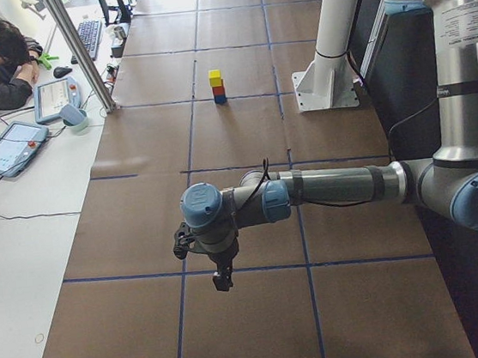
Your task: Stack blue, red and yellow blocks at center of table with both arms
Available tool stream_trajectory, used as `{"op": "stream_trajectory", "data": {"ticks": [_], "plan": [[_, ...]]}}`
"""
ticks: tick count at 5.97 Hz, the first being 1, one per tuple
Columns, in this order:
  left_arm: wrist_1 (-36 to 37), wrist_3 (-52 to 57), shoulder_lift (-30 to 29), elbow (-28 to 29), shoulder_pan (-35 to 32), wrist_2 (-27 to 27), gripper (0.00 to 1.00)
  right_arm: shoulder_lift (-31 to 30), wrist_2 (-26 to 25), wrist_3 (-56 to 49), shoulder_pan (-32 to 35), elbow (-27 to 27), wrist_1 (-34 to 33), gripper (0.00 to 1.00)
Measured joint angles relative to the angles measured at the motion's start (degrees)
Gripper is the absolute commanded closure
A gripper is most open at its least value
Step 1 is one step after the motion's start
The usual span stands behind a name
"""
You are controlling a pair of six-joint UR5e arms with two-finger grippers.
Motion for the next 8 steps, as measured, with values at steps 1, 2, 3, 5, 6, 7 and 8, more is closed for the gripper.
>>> {"op": "stream_trajectory", "data": {"ticks": [1, 2, 3, 5, 6, 7, 8], "plan": [[-0.05, 0.07, 0.27, -0.22, 0.03, -0.07, 0.00, -0.03, -0.03, -0.03, -0.02, -0.14, -0.01, 0.00], [-0.16, 0.13, 0.35, -0.28, 0.04, -0.09, 0.00, -0.04, -0.04, -0.07, -0.02, -0.20, 0.02, 0.00], [-0.28, 0.17, 0.38, -0.46, 0.05, -0.10, 0.00, -0.04, 0.31, -0.08, -0.02, -0.24, 0.03, 0.00], [-0.30, 0.19, 0.43, -0.99, 0.05, -0.10, 0.00, -0.07, 1.78, -0.07, -0.03, -0.25, 0.04, 0.00], [-0.30, 0.20, 0.43, -1.06, 0.05, -0.10, 0.00, -0.10, 2.04, -0.05, -0.03, -0.28, 0.04, 0.00], [-0.25, 0.20, 0.45, -1.09, 0.05, -0.10, 0.00, -0.12, 2.15, -0.05, -0.03, -0.31, 0.04, 0.00], [-0.22, 0.20, 0.68, -1.10, 0.05, -0.10, 0.00, -0.13, 2.21, -0.04, -0.03, -0.33, 0.04, 0.00]]}}
